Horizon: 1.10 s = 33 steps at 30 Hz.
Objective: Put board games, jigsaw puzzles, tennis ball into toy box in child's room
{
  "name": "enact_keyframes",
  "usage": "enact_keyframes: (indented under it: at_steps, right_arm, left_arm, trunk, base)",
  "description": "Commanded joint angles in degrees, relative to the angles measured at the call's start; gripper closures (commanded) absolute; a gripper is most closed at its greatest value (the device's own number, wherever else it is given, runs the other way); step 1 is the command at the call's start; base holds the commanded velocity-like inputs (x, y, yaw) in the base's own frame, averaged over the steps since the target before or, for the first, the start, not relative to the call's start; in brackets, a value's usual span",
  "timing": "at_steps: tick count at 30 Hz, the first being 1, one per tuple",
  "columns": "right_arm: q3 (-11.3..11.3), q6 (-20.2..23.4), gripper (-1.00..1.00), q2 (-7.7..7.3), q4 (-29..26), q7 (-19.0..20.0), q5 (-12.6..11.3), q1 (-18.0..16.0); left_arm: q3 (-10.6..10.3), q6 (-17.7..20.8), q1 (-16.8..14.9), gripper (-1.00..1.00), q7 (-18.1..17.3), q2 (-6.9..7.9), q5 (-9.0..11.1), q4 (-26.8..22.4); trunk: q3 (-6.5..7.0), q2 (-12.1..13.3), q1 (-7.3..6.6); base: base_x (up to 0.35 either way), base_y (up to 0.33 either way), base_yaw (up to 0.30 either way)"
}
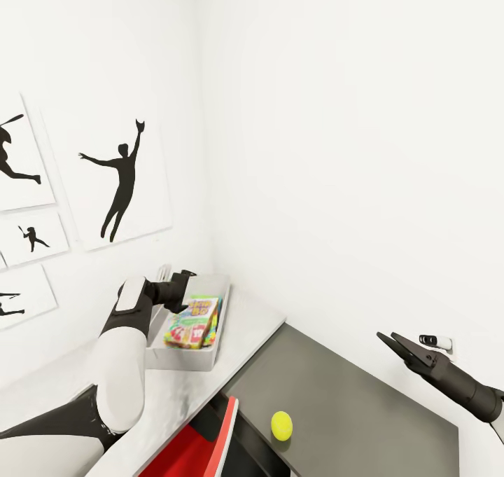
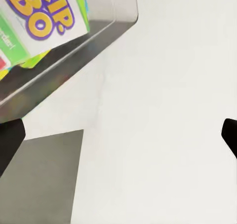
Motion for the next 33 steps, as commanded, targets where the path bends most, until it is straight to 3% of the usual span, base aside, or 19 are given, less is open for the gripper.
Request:
enact_keyframes:
  at_steps: [1,11,18,23,24,27,33]
  right_arm:
    - [0.0,0.5,-1.00,-0.01,0.0,0.1,-0.2,0.0]
    - [0.0,0.5,-1.00,-0.08,0.0,0.1,-0.2,0.0]
    - [-0.1,0.5,-1.00,-0.06,0.0,0.1,-0.2,0.0]
    - [-0.1,0.5,-1.00,-0.09,0.1,0.1,-0.2,0.0]
    - [-0.1,0.5,-1.00,-0.09,0.0,0.1,-0.2,0.0]
    - [0.0,0.5,-1.00,-0.05,0.0,0.1,-0.2,0.0]
    - [0.0,0.5,-1.00,-0.02,0.0,0.1,-0.2,0.0]
  left_arm:
    - [0.3,0.1,0.0,-1.00,0.5,-0.06,0.6,-0.1]
    - [-0.1,1.6,0.0,-1.00,0.8,0.08,0.5,-0.1]
    - [0.1,6.3,0.0,-1.00,1.0,0.89,0.4,-0.7]
    - [0.2,14.8,0.0,-1.00,0.8,4.96,0.4,-1.1]
    - [0.2,17.6,0.0,-1.00,0.7,6.57,0.5,-1.2]
    - [-0.1,20.8,0.0,-1.00,0.6,9.50,1.0,-1.4]
    - [-1.5,22.4,0.0,-1.00,0.5,13.63,3.1,-2.0]
  trunk:
    - [-0.03,0.0,0.02]
    - [-0.03,0.0,0.02]
    - [-0.03,0.0,0.02]
    - [-0.03,0.0,0.02]
    - [-0.03,0.0,0.02]
    - [-0.03,0.0,0.02]
    - [-0.03,0.0,0.02]
  base:
    - [0.000,0.000,0.000]
    - [0.000,0.000,0.000]
    - [0.000,0.000,0.000]
    - [0.000,0.000,0.000]
    - [0.000,0.000,0.000]
    - [0.000,0.000,0.000]
    - [0.000,0.000,0.000]
